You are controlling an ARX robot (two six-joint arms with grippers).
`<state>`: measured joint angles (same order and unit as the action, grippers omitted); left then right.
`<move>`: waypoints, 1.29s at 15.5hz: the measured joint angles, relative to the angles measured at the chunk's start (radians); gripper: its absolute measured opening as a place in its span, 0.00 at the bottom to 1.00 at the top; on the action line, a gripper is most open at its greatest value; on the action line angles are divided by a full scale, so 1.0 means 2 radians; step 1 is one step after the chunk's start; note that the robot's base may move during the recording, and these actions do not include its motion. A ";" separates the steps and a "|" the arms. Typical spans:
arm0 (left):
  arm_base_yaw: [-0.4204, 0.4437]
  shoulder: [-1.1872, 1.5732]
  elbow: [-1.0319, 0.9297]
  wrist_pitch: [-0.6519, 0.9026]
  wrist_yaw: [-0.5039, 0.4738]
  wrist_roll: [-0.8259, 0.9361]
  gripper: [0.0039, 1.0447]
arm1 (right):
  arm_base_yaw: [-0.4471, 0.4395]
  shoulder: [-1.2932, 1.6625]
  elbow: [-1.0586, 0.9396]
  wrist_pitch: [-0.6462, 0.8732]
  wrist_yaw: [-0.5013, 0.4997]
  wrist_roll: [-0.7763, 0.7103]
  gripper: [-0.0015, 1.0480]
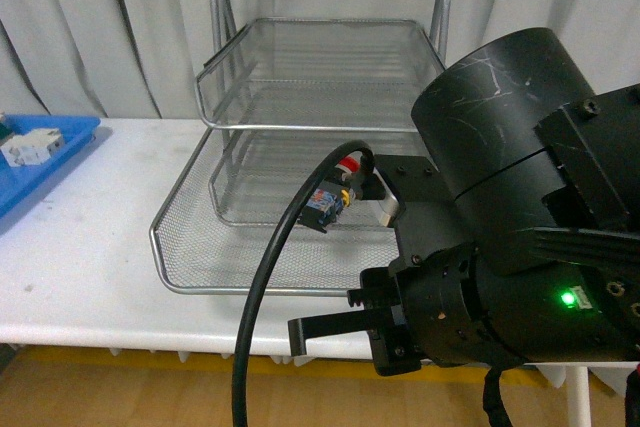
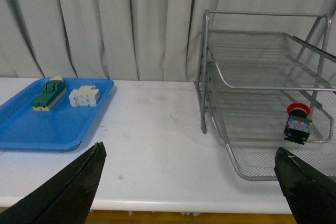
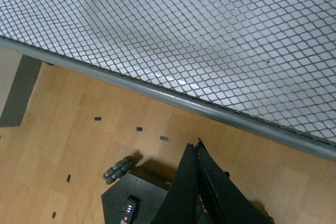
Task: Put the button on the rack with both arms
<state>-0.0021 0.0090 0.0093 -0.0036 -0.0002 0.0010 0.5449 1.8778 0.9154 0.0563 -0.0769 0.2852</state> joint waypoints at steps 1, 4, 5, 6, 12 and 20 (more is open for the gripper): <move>0.000 0.000 0.000 0.000 0.000 0.000 0.94 | 0.002 0.008 0.006 -0.001 0.004 0.002 0.02; 0.000 0.000 0.000 0.000 0.000 0.000 0.94 | 0.002 0.025 0.032 -0.005 0.015 0.004 0.02; 0.000 0.000 0.000 0.000 0.000 0.000 0.94 | 0.002 0.026 0.039 -0.012 0.015 0.005 0.02; 0.000 0.000 0.000 0.000 0.000 0.000 0.94 | 0.002 0.028 0.047 -0.020 0.016 0.005 0.02; 0.000 0.000 0.000 0.000 0.000 0.000 0.94 | -0.005 0.066 0.079 -0.031 0.015 0.001 0.02; 0.000 0.000 0.000 0.000 0.000 0.000 0.94 | -0.048 0.088 0.159 -0.025 0.039 -0.038 0.02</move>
<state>-0.0021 0.0090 0.0093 -0.0036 -0.0010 0.0010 0.4480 2.0544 1.2343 0.0067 0.0010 0.2100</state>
